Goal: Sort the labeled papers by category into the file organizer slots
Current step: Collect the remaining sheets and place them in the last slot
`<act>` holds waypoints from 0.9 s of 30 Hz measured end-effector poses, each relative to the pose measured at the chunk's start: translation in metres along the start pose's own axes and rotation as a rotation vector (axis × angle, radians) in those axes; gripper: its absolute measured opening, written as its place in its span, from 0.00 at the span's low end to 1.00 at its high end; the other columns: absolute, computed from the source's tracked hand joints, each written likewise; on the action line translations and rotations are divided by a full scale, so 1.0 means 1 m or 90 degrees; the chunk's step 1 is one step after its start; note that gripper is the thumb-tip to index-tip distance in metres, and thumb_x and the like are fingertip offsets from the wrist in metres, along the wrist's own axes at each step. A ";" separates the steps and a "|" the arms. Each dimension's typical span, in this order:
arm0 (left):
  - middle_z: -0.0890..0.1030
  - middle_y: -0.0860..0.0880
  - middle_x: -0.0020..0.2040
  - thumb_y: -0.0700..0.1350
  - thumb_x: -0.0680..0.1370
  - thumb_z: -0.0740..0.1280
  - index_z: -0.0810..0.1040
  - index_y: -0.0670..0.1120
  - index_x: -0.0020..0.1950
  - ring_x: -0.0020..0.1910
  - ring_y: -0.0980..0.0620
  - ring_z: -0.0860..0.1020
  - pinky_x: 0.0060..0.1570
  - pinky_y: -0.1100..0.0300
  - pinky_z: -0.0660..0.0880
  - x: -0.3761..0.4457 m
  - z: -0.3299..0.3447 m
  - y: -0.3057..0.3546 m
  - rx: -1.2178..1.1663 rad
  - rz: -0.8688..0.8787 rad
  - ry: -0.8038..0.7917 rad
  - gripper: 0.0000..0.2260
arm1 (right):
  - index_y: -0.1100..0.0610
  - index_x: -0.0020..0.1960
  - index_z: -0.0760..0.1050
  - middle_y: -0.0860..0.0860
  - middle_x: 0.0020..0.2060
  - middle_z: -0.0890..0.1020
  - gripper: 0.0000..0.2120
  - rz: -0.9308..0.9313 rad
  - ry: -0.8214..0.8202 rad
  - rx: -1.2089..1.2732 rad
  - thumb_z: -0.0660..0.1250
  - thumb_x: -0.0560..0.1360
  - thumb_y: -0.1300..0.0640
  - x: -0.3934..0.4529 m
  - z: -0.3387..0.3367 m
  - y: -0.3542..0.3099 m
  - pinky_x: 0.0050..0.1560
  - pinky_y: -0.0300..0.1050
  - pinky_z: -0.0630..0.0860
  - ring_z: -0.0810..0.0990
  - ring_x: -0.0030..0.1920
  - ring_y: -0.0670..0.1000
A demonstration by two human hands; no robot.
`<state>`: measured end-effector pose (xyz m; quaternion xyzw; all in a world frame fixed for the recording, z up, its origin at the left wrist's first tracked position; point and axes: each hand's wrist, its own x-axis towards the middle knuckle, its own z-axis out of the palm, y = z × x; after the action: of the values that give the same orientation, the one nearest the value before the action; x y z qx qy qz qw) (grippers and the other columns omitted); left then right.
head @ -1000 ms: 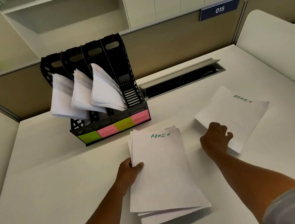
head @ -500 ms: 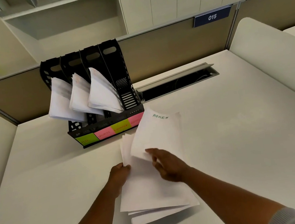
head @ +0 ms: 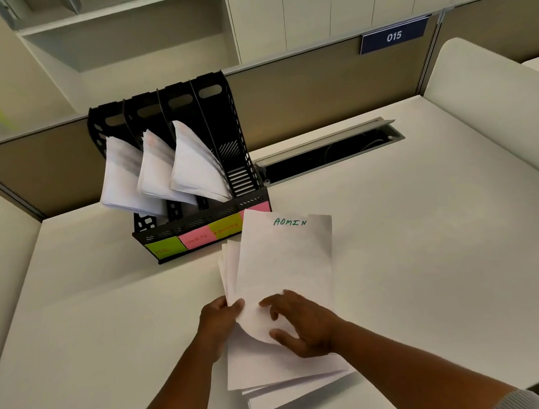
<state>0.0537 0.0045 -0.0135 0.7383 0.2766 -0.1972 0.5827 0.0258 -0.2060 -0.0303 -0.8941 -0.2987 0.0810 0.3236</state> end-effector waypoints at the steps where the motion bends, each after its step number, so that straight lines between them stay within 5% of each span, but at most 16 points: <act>1: 0.83 0.45 0.55 0.45 0.77 0.69 0.79 0.43 0.62 0.48 0.47 0.80 0.52 0.52 0.77 -0.001 -0.001 -0.001 0.002 0.006 0.003 0.14 | 0.53 0.63 0.68 0.49 0.64 0.73 0.21 0.017 0.055 0.012 0.57 0.78 0.41 -0.003 0.001 0.002 0.72 0.47 0.63 0.70 0.65 0.50; 4: 0.83 0.46 0.54 0.44 0.77 0.69 0.79 0.44 0.62 0.40 0.53 0.78 0.60 0.48 0.74 -0.003 -0.003 -0.003 0.007 0.012 0.012 0.13 | 0.54 0.57 0.72 0.50 0.64 0.74 0.15 0.111 0.225 0.003 0.60 0.78 0.45 -0.004 0.002 0.013 0.70 0.49 0.66 0.69 0.68 0.50; 7: 0.83 0.48 0.52 0.43 0.78 0.68 0.78 0.45 0.62 0.42 0.54 0.78 0.55 0.54 0.76 -0.004 -0.006 -0.005 -0.001 0.019 0.017 0.13 | 0.56 0.58 0.71 0.52 0.64 0.73 0.15 0.261 0.361 -0.031 0.65 0.75 0.50 -0.002 -0.002 0.026 0.68 0.47 0.68 0.69 0.68 0.52; 13: 0.82 0.48 0.54 0.43 0.78 0.68 0.78 0.46 0.62 0.48 0.51 0.80 0.42 0.60 0.75 -0.008 -0.015 -0.010 -0.020 0.056 0.005 0.12 | 0.58 0.73 0.57 0.54 0.68 0.68 0.37 0.579 0.451 0.286 0.71 0.72 0.46 0.006 -0.022 0.031 0.63 0.51 0.72 0.70 0.67 0.55; 16: 0.82 0.48 0.55 0.44 0.78 0.68 0.78 0.48 0.62 0.53 0.47 0.80 0.48 0.56 0.77 -0.009 -0.020 -0.010 -0.021 0.078 -0.013 0.13 | 0.58 0.69 0.64 0.52 0.60 0.77 0.32 0.575 0.408 0.541 0.73 0.72 0.48 0.009 -0.029 0.030 0.57 0.50 0.77 0.78 0.56 0.54; 19: 0.82 0.46 0.57 0.42 0.78 0.68 0.77 0.46 0.63 0.56 0.44 0.80 0.59 0.48 0.76 -0.009 -0.023 -0.007 -0.055 0.093 -0.029 0.13 | 0.54 0.59 0.73 0.51 0.54 0.81 0.19 0.512 0.382 0.582 0.74 0.71 0.54 0.014 -0.031 0.021 0.51 0.47 0.80 0.81 0.51 0.51; 23: 0.84 0.43 0.50 0.44 0.73 0.74 0.80 0.43 0.56 0.48 0.43 0.83 0.50 0.51 0.80 -0.013 -0.024 0.004 -0.069 0.104 0.000 0.13 | 0.50 0.51 0.76 0.50 0.48 0.83 0.11 0.470 0.409 0.549 0.70 0.71 0.59 0.028 -0.038 0.002 0.48 0.48 0.81 0.82 0.47 0.52; 27: 0.84 0.45 0.44 0.47 0.72 0.75 0.81 0.43 0.51 0.42 0.46 0.83 0.37 0.59 0.78 -0.020 -0.021 0.029 -0.077 0.186 0.081 0.12 | 0.45 0.48 0.76 0.43 0.39 0.83 0.10 0.399 0.475 0.541 0.70 0.72 0.59 0.045 -0.052 -0.023 0.37 0.35 0.76 0.81 0.39 0.45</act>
<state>0.0563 0.0167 0.0262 0.7454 0.2142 -0.0462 0.6295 0.0691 -0.1930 0.0267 -0.7009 0.1675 -0.0332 0.6925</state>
